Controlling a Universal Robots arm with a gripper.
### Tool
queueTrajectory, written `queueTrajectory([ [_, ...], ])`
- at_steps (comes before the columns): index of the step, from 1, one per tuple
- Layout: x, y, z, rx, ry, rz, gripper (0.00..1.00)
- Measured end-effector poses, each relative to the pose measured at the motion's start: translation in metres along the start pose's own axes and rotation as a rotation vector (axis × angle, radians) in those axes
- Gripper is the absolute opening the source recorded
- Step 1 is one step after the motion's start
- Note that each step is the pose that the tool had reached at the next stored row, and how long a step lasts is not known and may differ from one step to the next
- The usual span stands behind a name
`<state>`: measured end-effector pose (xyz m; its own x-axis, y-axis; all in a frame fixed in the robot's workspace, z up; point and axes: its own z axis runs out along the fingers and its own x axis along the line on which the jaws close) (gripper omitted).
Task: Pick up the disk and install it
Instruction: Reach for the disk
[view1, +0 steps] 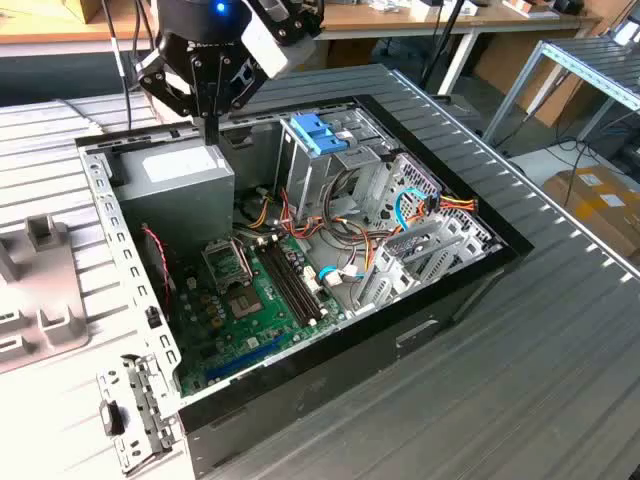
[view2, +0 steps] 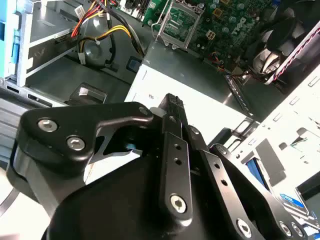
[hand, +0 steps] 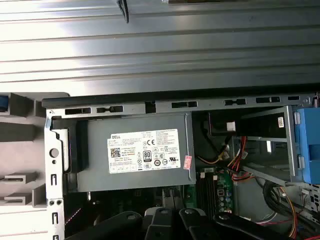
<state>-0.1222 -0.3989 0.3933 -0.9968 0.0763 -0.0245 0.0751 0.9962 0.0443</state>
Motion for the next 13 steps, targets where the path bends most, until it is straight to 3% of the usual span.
queueTrajectory([
  [13,0.0058,-0.0005,-0.0002,0.0000,0.0000,0.000,0.11],
])
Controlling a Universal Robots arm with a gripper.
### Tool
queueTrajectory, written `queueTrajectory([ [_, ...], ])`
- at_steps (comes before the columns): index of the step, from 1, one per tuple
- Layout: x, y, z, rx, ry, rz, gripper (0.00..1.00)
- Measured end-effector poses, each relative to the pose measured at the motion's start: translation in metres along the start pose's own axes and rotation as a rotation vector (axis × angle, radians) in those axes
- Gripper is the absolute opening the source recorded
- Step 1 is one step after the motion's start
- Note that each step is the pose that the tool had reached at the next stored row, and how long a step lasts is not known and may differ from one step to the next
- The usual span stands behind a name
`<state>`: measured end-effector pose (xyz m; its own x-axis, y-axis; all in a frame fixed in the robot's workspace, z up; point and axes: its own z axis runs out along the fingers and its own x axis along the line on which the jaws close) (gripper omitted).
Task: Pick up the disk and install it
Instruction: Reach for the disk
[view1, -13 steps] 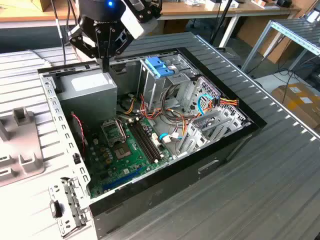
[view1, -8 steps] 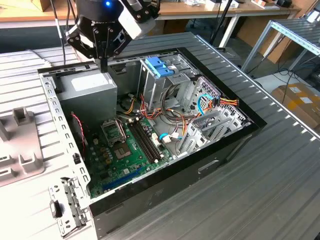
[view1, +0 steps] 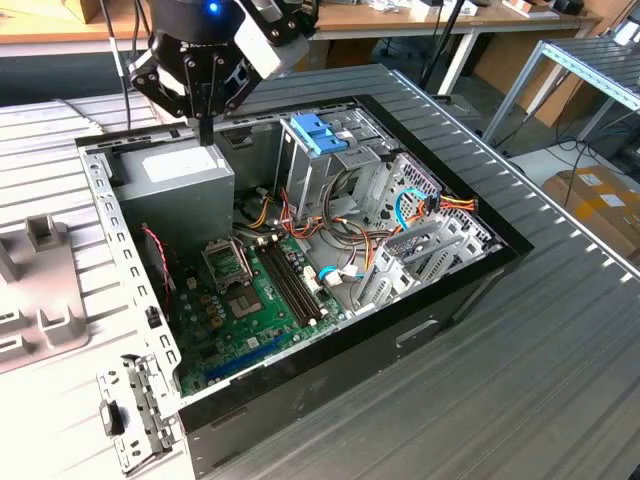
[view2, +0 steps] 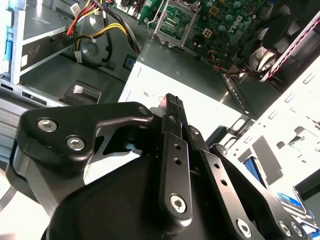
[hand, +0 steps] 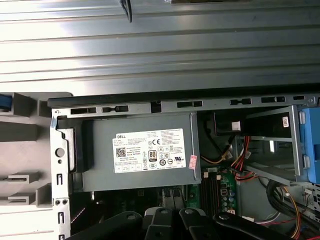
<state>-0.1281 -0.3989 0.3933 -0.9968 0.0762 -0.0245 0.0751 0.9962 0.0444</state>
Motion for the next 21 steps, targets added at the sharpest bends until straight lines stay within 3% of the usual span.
queueTrajectory([
  [11,0.0027,-0.0002,-0.0001,0.0000,0.0000,0.000,0.11],
  [21,0.0092,-0.0007,-0.0002,0.0000,0.0000,0.000,0.11],
])
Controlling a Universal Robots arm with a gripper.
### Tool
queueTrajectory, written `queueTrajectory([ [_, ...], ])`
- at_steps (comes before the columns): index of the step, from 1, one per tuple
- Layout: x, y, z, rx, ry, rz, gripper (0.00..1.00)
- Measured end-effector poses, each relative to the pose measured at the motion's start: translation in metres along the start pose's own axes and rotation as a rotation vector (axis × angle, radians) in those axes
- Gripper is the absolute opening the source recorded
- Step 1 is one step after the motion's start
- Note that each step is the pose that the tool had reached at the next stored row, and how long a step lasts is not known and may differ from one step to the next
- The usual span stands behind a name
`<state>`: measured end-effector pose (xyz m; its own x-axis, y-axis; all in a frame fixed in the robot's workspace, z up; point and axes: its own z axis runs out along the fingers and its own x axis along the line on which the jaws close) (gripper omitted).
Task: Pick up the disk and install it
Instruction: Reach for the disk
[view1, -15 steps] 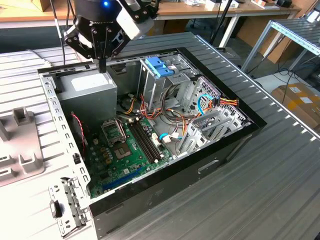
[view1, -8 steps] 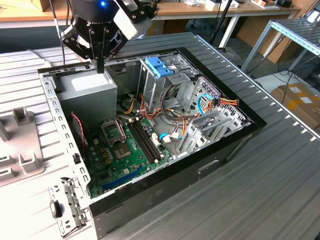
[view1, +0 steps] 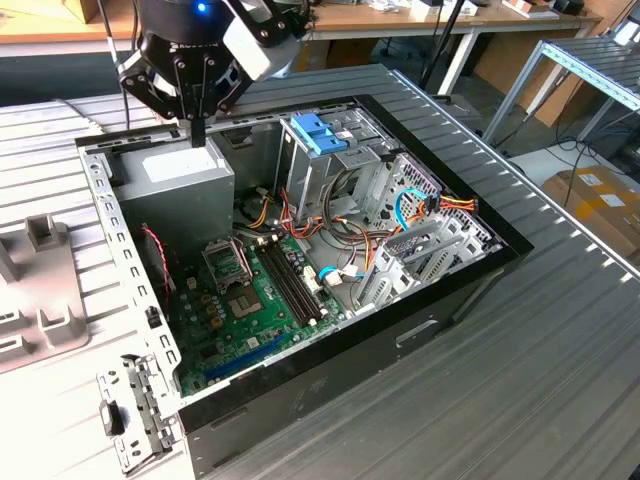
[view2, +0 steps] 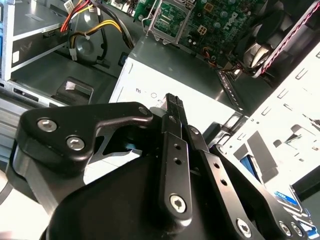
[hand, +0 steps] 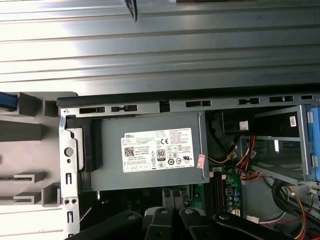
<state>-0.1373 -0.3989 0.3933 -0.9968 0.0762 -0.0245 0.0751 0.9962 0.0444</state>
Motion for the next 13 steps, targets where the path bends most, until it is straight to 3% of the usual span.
queueTrajectory([
  [13,0.0046,-0.0003,-0.0002,0.0001,0.0000,0.000,0.11],
])
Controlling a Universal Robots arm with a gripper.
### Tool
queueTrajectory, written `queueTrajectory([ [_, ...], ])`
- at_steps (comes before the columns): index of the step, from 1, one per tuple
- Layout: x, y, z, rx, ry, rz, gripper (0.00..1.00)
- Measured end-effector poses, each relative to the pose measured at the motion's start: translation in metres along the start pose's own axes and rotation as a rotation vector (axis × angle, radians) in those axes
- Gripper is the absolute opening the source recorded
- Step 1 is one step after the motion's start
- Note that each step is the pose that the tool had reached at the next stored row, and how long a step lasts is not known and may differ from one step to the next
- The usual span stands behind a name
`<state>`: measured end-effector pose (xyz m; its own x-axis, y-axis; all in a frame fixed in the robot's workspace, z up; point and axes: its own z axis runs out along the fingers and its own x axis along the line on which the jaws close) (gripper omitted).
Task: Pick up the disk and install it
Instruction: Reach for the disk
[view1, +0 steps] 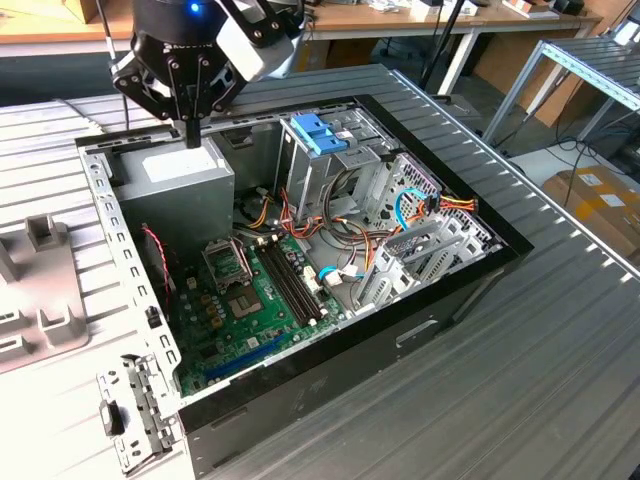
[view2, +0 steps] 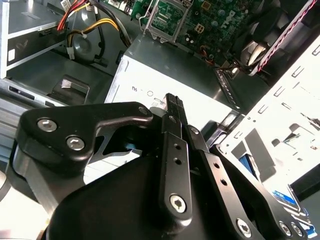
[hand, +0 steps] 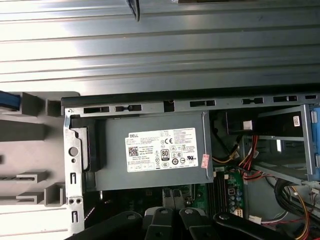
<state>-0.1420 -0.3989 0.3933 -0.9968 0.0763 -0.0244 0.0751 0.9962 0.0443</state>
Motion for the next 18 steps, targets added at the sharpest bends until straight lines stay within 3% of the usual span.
queueTrajectory([
  [18,0.0098,-0.0007,-0.0002,-0.0001,0.0000,0.000,0.11],
])
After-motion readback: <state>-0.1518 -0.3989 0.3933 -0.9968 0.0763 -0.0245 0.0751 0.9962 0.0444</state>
